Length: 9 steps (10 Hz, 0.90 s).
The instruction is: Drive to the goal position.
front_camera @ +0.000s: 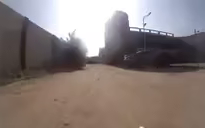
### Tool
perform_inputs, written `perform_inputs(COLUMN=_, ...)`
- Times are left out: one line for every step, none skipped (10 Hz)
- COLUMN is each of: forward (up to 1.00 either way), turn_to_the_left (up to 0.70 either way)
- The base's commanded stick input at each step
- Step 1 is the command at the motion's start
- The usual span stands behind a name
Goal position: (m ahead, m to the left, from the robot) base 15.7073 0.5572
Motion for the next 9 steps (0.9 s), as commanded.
perform_inputs(forward=1.0, turn_to_the_left=0.0)
perform_inputs(forward=1.0, turn_to_the_left=0.0)
perform_inputs(forward=1.0, turn_to_the_left=0.0)
perform_inputs(forward=1.0, turn_to_the_left=0.0)
perform_inputs(forward=1.0, turn_to_the_left=0.0)
perform_inputs(forward=1.0, turn_to_the_left=0.0)
perform_inputs(forward=1.0, turn_to_the_left=0.0)
perform_inputs(forward=1.0, turn_to_the_left=0.0)
perform_inputs(forward=1.0, turn_to_the_left=0.0)
